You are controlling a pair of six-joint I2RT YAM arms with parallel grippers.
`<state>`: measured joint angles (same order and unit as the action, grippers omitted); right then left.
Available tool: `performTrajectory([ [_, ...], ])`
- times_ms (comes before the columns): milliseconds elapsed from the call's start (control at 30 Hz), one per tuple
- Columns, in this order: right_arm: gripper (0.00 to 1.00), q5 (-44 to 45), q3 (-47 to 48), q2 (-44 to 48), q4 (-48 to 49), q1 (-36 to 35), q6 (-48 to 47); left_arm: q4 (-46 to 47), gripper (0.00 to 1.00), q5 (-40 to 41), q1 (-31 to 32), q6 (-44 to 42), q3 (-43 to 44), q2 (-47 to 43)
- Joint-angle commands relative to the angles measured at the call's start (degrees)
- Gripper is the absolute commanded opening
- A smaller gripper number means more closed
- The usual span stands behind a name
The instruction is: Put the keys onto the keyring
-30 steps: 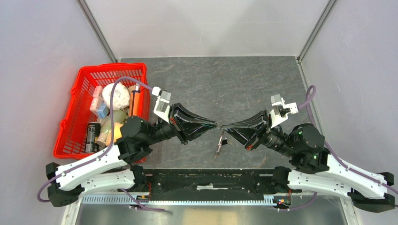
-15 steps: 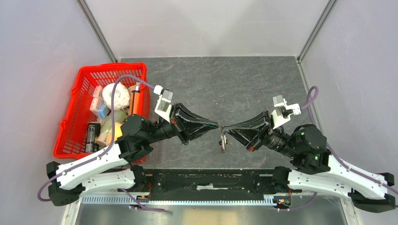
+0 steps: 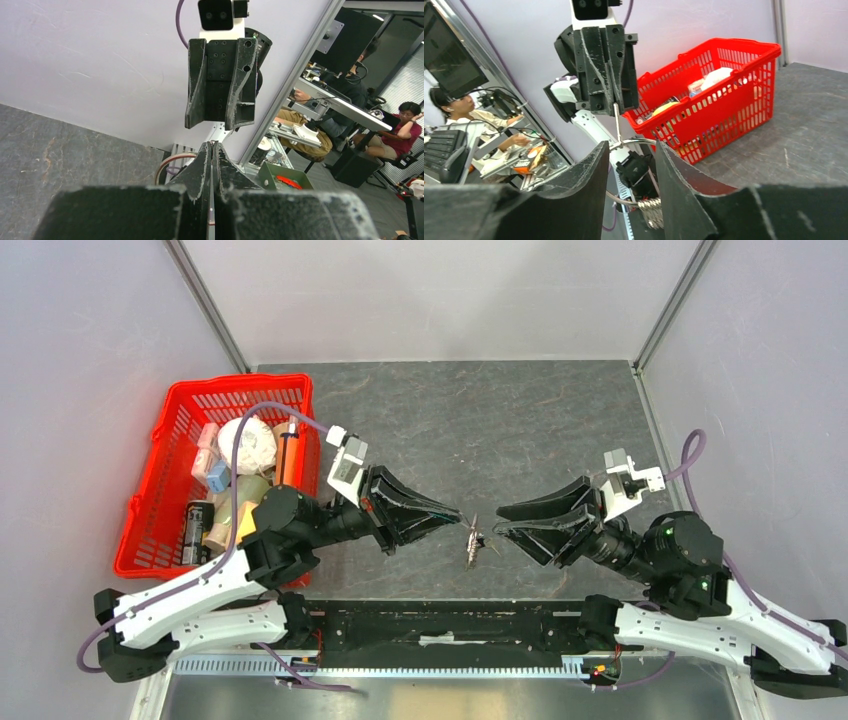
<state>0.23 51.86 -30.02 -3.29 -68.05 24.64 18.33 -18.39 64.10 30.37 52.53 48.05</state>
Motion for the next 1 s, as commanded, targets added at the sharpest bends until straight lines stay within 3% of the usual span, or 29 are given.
performTrajectory([
  [0,0.48,4.2,3.9,1.1,-7.5,-0.2,-1.9,-1.1,0.02,-1.5,0.1,-2.5,0.3,-1.7],
  [367,0.57,23.0,6.4,-4.0,-28.3,-0.2,-2.1,-6.9,0.02,-2.5,0.1,-4.4,-0.8,-4.4],
  [633,0.59,32.0,-0.8,-10.5,-29.9,0.1,2.6,-9.3,0.02,-1.5,0.1,-4.7,-2.8,-7.0],
  [967,0.5,23.2,-8.7,-17.1,-24.8,10.3,9.2,-9.5,0.02,-2.4,0.1,-5.0,-4.3,-7.6],
])
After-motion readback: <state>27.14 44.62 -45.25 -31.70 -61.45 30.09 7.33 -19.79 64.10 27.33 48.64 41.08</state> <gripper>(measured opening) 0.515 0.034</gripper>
